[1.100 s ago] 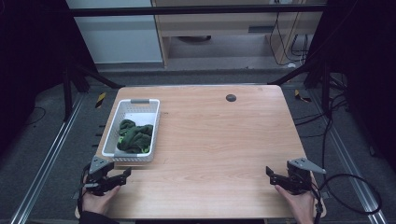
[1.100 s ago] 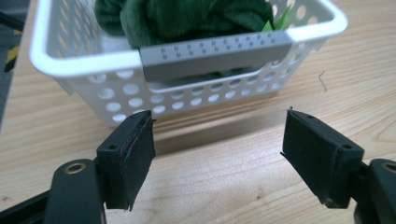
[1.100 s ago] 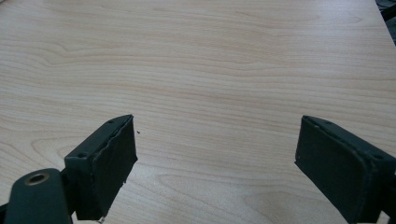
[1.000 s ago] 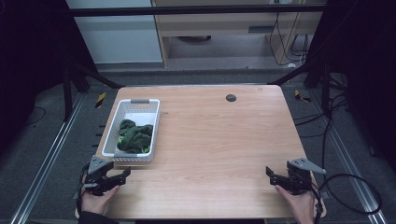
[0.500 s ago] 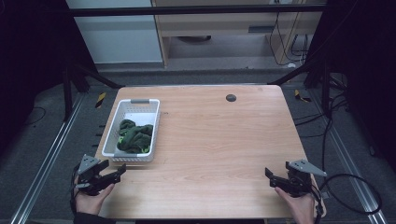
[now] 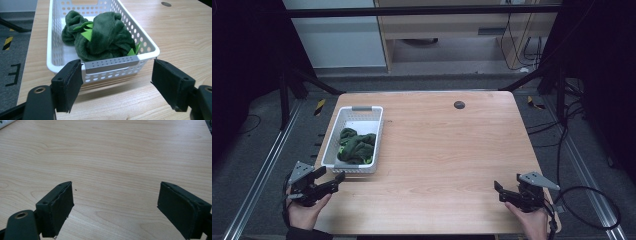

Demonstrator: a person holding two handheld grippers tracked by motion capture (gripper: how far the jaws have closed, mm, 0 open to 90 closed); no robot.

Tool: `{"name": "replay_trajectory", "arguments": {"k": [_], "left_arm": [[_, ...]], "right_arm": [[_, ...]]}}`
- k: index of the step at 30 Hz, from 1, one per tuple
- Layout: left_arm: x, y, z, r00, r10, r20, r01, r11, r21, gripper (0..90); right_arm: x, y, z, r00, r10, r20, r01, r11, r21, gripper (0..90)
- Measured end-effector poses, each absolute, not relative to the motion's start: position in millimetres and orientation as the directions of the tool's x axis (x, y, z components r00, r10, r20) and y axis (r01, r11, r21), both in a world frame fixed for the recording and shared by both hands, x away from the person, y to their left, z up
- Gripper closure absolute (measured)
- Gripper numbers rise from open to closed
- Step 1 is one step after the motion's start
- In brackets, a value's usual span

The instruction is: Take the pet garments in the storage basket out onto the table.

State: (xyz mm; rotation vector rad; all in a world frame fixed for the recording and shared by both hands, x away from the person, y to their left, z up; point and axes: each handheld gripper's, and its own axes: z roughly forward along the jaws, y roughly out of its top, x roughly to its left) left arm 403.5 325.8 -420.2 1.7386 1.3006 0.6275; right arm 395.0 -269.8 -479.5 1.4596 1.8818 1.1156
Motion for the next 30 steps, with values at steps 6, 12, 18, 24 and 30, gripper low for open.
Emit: {"name": "replay_trajectory", "arguments": {"k": [6,12,18,24,30], "left_arm": [[406.3,325.7,-409.7,0.346,0.934,-0.092,0.505,-0.102,0.857,23.3],[412.6,322.5,-400.2,0.362,0.928,-0.086,0.493,-0.113,0.863,22.5],[419.5,321.0,-392.0,0.371,0.925,-0.078,0.484,-0.121,0.867,21.8],[427.9,324.1,-383.6,0.364,0.928,-0.084,0.473,-0.106,0.875,21.5],[437.7,329.2,-377.6,0.345,0.935,-0.087,0.471,-0.092,0.878,21.0]], "right_arm": [[395.4,-269.3,-480.7,-0.3,0.95,0.088,0.533,0.09,0.841,11.9],[396.7,-270.0,-480.8,-0.308,0.947,0.09,0.527,0.092,0.845,11.3],[396.1,-269.3,-480.3,-0.316,0.946,0.077,0.516,0.103,0.85,11.3],[396.6,-270.0,-481.1,-0.315,0.946,0.078,0.521,0.103,0.847,11.0],[397.0,-269.8,-481.3,-0.318,0.945,0.077,0.521,0.106,0.847,10.9]]}}
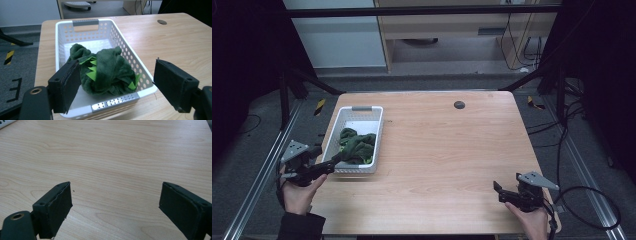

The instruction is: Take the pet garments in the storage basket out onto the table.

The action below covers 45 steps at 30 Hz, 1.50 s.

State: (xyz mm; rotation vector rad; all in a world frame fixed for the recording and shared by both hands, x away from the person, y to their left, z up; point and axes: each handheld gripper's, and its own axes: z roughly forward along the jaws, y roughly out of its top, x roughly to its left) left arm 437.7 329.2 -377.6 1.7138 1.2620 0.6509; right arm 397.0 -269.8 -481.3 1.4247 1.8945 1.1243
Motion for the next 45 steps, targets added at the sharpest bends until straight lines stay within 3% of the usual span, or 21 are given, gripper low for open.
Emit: {"name": "replay_trajectory", "arguments": {"k": [18,45], "left_arm": [[469.9,315.6,-370.8,0.371,0.928,-0.031,0.519,-0.18,0.836,19.1],[513.7,303.1,-383.0,0.387,0.922,-0.018,0.607,-0.24,0.757,16.5]], "right_arm": [[398.8,-269.5,-482.6,-0.325,0.943,0.075,0.529,0.116,0.84,10.2],[401.5,-269.3,-484.4,-0.334,0.94,0.07,0.537,0.128,0.834,9.7]]}}
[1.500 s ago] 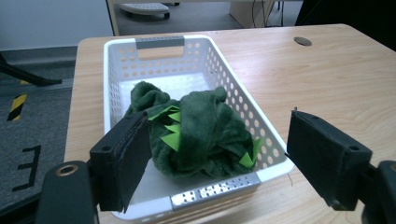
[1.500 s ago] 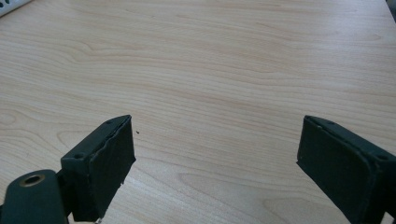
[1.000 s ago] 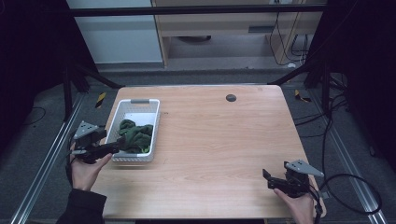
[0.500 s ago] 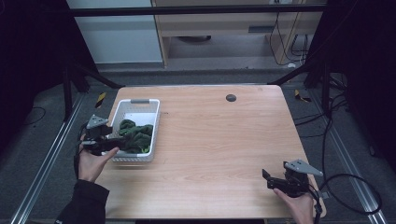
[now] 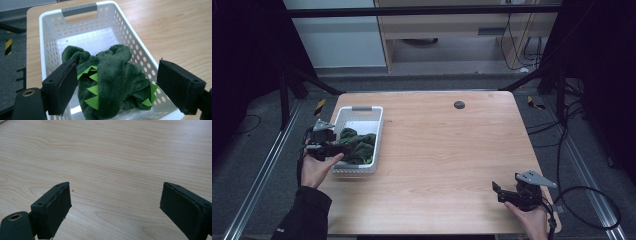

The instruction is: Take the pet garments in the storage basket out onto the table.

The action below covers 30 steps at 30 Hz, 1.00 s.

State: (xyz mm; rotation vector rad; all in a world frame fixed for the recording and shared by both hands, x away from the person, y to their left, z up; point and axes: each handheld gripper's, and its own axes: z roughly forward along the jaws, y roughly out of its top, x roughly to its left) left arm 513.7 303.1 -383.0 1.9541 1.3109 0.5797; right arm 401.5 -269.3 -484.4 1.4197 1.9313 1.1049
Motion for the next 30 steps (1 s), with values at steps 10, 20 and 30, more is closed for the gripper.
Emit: {"name": "replay_trajectory", "arguments": {"k": [10,20,30], "left_arm": [[527.2,303.2,-383.6,0.405,0.914,-0.003,0.645,-0.283,0.71,16.6],[534.3,299.3,-385.1,0.444,0.896,0.01,0.67,-0.34,0.66,18.1],[539.9,294.4,-393.6,0.457,0.889,0.015,0.692,-0.367,0.621,19.9]], "right_arm": [[402.2,-269.0,-485.0,-0.338,0.939,0.07,0.541,0.133,0.831,9.6],[402.7,-268.4,-485.5,-0.342,0.936,0.08,0.555,0.132,0.822,9.2],[403.7,-268.8,-486.7,-0.348,0.935,0.068,0.552,0.146,0.821,8.9]]}}
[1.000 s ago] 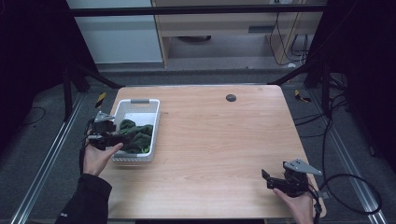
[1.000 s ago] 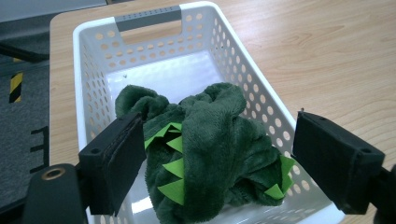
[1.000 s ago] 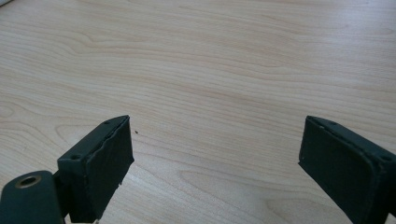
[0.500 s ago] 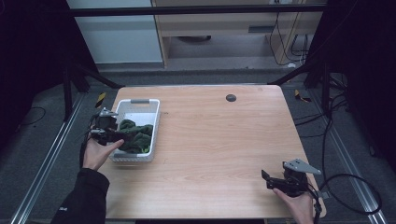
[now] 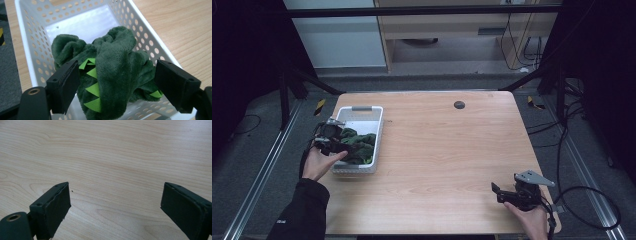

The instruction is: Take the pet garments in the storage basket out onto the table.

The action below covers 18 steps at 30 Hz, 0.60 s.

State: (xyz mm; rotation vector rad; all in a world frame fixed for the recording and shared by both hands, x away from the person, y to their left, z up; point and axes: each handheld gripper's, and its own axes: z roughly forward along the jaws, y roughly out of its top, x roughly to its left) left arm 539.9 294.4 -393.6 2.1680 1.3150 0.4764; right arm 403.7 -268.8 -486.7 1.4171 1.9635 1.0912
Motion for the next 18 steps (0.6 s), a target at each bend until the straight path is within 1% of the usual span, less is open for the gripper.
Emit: {"name": "replay_trajectory", "arguments": {"k": [10,18], "left_arm": [[543.5,287.7,-402.7,0.475,0.88,0.018,0.705,-0.392,0.591,19.9],[547.9,283.3,-410.9,0.477,0.878,0.033,0.715,-0.41,0.567,19.9]], "right_arm": [[403.9,-267.8,-487.0,-0.349,0.934,0.081,0.565,0.14,0.813,8.2],[404.8,-267.9,-488.1,-0.356,0.932,0.069,0.561,0.154,0.813,7.8]]}}
